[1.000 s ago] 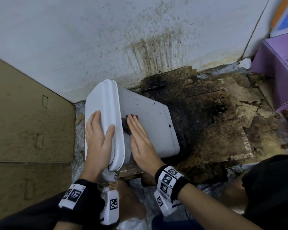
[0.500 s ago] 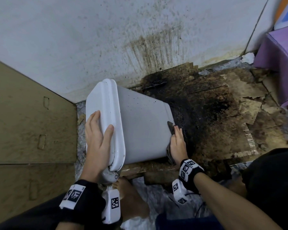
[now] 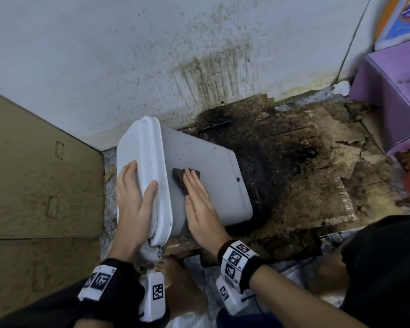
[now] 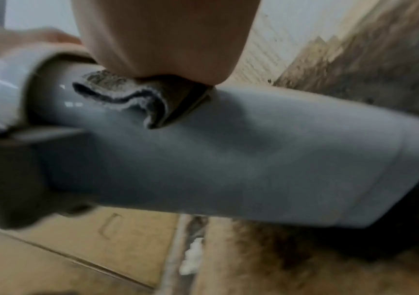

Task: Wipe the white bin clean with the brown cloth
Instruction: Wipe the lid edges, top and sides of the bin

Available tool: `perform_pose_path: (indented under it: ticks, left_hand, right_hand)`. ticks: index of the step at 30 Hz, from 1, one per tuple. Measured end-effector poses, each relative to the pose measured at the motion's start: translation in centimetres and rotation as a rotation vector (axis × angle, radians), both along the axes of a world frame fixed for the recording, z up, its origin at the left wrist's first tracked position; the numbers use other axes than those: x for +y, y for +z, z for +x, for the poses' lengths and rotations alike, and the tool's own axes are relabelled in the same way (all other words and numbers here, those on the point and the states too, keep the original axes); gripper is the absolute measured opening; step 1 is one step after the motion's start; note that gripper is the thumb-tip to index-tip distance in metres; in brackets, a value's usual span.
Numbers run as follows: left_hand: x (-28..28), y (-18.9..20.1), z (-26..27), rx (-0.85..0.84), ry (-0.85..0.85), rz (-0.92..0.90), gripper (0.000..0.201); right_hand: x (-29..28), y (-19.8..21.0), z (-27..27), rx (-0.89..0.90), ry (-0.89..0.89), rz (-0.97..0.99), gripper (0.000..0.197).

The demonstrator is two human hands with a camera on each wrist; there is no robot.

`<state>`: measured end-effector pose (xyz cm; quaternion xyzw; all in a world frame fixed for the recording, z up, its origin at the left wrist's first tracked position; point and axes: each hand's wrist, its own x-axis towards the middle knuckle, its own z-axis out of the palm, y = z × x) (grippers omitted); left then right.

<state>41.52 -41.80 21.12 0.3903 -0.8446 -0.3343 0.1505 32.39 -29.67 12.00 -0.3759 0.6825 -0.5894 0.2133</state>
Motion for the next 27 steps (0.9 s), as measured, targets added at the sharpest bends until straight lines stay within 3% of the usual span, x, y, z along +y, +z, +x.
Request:
perform_pose_path:
  ticks: [3, 10, 14, 20, 27]
  left_hand:
    - [-0.1, 0.0, 0.3, 0.01, 0.005, 0.01, 0.085]
    - [-0.3, 0.0, 0.6, 0.025, 0.009, 0.055, 0.08]
    - [-0.6, -0.3, 0.8, -0.003, 0.014, 0.045, 0.083]
    - [0.0, 0.1, 0.4, -0.044, 0.002, 0.054, 0.075]
    - [0.1, 0.2, -0.2, -0.036, -0.036, 0.027, 0.083]
  right_hand:
    - [1.4, -2.9, -1.5, 0.036, 0.021, 0.045, 0.054]
    - [3.5, -9.7, -5.5, -0.248, -0.174, 0.359, 0.051]
    - [2.1, -7.2, -4.7, -0.285, -0.163, 0.381, 0.054]
    - [-0.9, 1.5, -1.8, -0.138, 0.077, 0.161, 0.055]
    - [-4.2, 3.4, -4.8, -0.016, 0.225, 0.119, 0.055]
